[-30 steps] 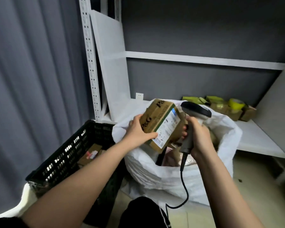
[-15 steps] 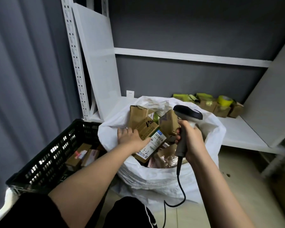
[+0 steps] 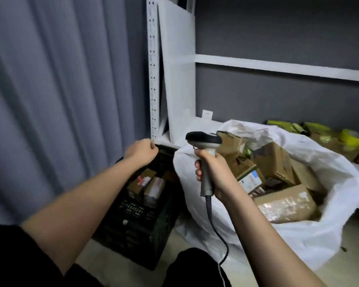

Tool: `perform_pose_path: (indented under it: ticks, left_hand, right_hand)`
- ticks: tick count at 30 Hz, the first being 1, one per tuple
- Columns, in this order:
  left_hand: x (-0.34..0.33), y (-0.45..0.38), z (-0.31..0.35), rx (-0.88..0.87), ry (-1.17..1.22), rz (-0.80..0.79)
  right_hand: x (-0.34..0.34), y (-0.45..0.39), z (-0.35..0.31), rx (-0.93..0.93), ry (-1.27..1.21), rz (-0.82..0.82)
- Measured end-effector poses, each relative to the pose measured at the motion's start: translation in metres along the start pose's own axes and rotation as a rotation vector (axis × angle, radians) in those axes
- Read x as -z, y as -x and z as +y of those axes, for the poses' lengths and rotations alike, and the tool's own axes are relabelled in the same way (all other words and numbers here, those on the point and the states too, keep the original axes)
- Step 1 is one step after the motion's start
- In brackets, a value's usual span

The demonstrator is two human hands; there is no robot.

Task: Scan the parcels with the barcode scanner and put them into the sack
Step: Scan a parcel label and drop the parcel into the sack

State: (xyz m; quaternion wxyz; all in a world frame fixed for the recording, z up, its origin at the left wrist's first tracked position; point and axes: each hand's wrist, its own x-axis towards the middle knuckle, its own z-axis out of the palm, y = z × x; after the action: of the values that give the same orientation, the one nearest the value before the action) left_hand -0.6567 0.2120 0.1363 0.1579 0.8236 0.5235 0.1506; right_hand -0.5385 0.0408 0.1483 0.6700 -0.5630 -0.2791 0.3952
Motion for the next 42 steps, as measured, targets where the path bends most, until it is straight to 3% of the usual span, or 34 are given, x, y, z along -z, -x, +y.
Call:
perform_pose_path:
  ticks: [7, 16, 23, 29, 35, 39, 42]
  left_hand:
    - [-0.056, -0.053, -0.119, 0.125, -0.03, -0.232]
    - [-0.222, -0.149, -0.172, 0.2, 0.03, -0.54]
    - [-0.331, -0.19, -0.171, 0.244, -0.114, -0.525]
    - [-0.387, -0.2, -0.173, 0.264, -0.194, -0.531]
    - [-0.382, -0.198, -0.178, 0.349, 0.037, -0.486]
    - [-0.336, -0.192, -0.189, 0.485, 0.346, -0.464]
    - [-0.285, -0.175, -0.194, 0.615, 0.721, -0.433]
  right_hand:
    - [-0.095, -0.095, 0.078, -0.092, 0.084, -0.103]
    - [-0.118, -0.257, 0.19, -0.216, 0.102, 0.09]
    - [-0.105, -0.318, 0.233, -0.246, 0.188, 0.114]
    - [-0.099, -0.333, 0.248, -0.287, 0.188, 0.1]
    - [-0.102, -0.33, 0.253, -0.272, 0.189, 0.09]
    - [-0.109, -0.313, 0.243, -0.228, 0.158, 0.108]
    - [-0.115, -0.289, 0.221, -0.218, 0.107, 0.08]
